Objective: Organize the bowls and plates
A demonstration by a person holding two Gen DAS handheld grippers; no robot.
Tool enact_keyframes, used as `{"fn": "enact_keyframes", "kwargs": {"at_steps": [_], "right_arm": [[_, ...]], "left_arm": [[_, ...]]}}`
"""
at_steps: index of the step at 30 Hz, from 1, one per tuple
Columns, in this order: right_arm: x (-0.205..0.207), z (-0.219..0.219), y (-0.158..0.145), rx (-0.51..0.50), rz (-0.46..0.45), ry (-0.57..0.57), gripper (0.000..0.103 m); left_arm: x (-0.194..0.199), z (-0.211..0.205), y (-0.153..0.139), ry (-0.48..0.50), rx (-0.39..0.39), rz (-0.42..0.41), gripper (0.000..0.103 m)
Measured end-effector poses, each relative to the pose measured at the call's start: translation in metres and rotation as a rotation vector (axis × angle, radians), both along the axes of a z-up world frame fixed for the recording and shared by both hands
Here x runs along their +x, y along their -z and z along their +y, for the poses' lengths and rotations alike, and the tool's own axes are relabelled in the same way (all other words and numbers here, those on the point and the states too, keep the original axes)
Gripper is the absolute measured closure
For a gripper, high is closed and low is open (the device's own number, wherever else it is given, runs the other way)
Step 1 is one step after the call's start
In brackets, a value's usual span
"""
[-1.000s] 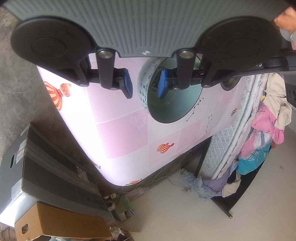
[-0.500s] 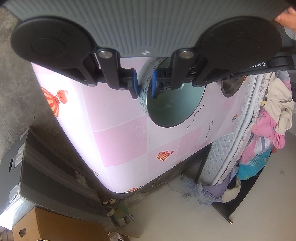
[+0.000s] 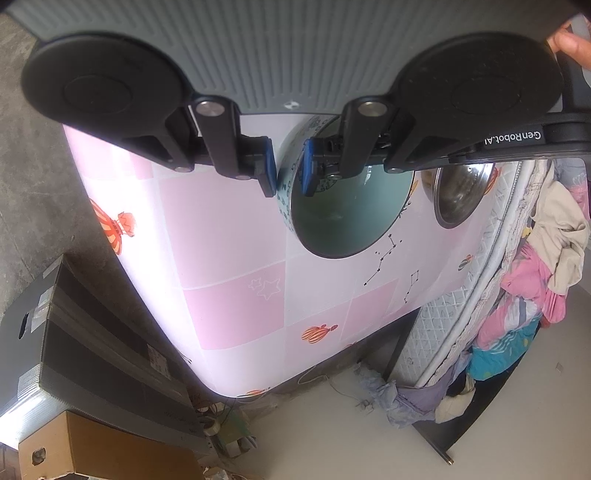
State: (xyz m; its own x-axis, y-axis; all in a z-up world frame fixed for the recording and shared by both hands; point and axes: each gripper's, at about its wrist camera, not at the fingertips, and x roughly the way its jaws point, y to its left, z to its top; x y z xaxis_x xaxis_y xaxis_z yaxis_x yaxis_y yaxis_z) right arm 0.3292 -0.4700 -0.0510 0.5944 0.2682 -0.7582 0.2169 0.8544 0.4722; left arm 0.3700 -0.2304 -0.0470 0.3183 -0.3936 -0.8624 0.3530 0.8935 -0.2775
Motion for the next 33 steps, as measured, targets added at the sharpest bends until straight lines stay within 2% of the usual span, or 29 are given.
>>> {"fn": "enact_keyframes", "kwargs": {"at_steps": [9,18,33], "right_arm": [[-0.002,-0.005,0.004,0.028,0.02,0.015,0.086],[0.005,-0.006,0.01,0.049,0.053,0.019,0.081],[0.009,0.007,0.015,0.017,0.063,0.012,0.079]], "left_arm": [[0.011,-0.004,0.02,-0.03,-0.019,0.087,0.081],[0.015,-0.006,0.028,-0.043,-0.025,0.122,0.079],[0.014,-0.011,0.033,-0.038,-0.006,0.123,0.079]]}}
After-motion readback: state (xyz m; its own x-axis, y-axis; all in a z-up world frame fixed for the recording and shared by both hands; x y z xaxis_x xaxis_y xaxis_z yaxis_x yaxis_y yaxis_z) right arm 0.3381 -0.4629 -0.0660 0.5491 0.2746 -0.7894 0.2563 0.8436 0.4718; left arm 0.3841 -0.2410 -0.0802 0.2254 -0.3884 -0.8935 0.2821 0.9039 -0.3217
